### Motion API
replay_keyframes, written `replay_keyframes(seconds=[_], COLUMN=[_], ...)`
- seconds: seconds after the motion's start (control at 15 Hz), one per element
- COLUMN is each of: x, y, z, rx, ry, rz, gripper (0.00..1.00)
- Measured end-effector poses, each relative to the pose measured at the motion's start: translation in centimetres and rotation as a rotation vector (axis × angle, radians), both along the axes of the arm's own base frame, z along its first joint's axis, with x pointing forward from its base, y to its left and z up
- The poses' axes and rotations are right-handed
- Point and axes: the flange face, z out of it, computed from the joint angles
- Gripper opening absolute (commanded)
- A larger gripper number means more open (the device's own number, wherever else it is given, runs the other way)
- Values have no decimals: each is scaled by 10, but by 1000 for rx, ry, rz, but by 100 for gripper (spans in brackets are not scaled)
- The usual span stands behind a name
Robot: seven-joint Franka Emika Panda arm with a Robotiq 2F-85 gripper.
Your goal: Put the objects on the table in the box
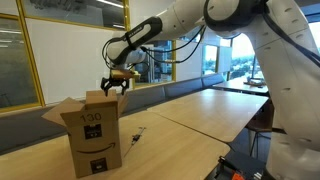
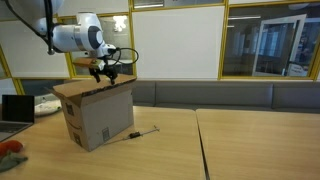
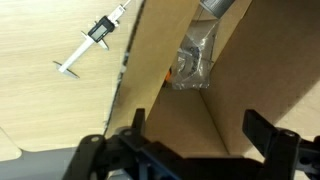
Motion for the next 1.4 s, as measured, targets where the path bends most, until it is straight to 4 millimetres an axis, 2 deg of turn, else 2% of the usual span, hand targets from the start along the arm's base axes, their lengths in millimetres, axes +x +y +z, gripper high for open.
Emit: replay_keyframes(seconds=[0.33, 0.6, 0.93, 1.13, 1.4], x=[-38, -74, -101, -103, -96], y=[-38, -87, -133, -147, -155], z=[52, 68, 55, 36, 3], rx=[34, 64, 81, 100, 128], ry=[-65, -75, -41, 1, 75], rz=[-98, -236, -385, -440, -485], gripper=[100, 100, 100, 100, 100])
